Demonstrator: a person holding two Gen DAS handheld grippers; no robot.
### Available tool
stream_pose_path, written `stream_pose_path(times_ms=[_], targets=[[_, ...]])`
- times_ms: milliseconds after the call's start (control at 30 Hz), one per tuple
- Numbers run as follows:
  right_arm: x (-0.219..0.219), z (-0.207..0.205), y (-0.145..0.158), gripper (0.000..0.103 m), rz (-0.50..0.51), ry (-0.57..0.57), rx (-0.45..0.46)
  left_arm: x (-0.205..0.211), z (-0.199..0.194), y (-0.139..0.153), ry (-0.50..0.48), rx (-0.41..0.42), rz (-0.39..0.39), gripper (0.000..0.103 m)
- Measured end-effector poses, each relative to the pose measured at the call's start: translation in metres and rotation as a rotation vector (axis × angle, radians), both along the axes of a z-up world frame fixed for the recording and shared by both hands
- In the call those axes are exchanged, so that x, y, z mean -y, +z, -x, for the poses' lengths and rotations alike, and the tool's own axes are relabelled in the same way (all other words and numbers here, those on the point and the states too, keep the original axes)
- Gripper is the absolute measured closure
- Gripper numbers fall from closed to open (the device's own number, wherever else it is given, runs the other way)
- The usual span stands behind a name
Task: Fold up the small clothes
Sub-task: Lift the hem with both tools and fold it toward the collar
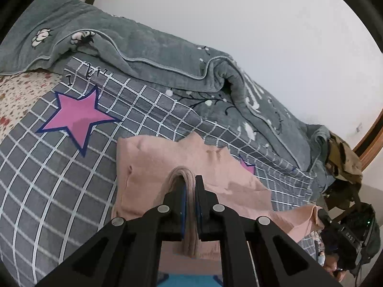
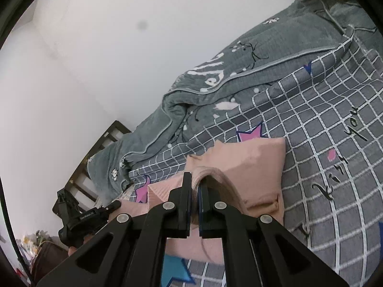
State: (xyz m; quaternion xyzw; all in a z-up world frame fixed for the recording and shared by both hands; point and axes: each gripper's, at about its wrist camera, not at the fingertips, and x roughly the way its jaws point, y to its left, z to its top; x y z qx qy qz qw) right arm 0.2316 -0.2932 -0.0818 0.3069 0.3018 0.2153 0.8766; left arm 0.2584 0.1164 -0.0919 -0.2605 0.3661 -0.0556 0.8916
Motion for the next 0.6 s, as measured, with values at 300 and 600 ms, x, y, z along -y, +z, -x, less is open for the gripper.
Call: stream_pose_path(times_ms=[300, 600], targets=[[-0.007, -0.072, -0.028, 0.099, 0.073, 0.011, -0.052, -0.004, -0.062, -0.030, 0.000, -0.046, -0.013, 0.096], [-0.025, -0.135, -0.066, 0.092, 0.169, 0.011, -0.107, -0.004, -0.108, -0.063, -0.025, -0.115, -0.042, 0.090]])
